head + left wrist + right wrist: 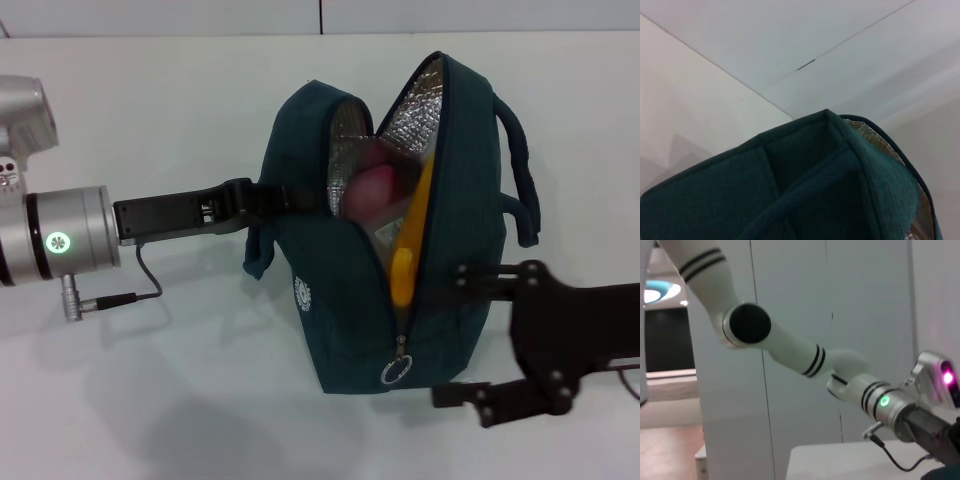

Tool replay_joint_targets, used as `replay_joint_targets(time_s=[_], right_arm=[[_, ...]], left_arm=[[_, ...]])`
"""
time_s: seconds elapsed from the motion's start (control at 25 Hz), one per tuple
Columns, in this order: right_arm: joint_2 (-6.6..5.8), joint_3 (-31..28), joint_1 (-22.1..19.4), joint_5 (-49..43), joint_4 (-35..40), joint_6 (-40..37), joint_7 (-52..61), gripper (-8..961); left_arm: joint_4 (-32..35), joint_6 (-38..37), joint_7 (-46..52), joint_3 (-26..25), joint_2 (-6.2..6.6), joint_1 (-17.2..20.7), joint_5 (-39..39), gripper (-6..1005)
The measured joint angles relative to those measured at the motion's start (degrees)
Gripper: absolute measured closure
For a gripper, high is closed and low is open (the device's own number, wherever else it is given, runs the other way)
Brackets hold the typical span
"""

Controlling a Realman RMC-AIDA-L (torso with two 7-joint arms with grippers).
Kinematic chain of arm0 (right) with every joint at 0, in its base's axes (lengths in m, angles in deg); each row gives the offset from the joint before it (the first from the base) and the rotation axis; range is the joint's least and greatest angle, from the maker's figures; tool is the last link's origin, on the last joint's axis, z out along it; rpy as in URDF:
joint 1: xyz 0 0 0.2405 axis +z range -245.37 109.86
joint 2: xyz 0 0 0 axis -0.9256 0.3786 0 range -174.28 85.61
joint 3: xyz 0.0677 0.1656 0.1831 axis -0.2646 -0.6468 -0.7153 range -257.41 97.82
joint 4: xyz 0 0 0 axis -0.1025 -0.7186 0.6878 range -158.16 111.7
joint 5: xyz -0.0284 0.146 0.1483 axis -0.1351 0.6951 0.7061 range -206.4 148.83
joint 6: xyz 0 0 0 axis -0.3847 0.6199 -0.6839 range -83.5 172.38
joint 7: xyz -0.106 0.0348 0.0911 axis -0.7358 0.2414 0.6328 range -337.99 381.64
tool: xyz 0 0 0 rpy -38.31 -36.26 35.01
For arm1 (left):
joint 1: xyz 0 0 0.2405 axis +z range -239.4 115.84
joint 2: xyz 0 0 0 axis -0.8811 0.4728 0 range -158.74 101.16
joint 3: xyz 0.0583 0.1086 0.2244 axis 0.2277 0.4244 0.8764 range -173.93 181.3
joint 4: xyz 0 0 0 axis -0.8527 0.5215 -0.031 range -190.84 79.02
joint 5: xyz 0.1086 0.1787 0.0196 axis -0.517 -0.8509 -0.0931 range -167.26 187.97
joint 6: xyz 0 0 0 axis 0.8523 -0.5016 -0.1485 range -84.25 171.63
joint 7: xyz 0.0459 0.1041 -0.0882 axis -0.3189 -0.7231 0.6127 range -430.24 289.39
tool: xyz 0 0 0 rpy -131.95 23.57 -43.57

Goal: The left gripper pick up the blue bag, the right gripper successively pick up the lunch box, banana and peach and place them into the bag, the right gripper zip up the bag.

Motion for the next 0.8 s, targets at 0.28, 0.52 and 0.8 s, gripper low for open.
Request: replay_joint_targets(time_s=[0.28, 0.52, 0.8], right_arm=[[0.1, 5.46, 0.96, 7.99, -0.8, 10.16, 0.24, 169], [0.23, 8.01, 1.74, 13.93, -2.2, 15.75, 0.1, 169], [0.21, 11.25, 2.02, 15.09, -2.21, 14.07, -0.39, 169]], left_arm=[[-0.02, -0.29, -0.07, 0.0, 0.0, 0.01, 0.0, 949], [-0.1, -0.87, -0.46, 0.0, 0.0, 0.17, 0.8, 948], [-0.11, -0.89, -0.49, 0.0, 0.0, 0.53, 1.26, 947]])
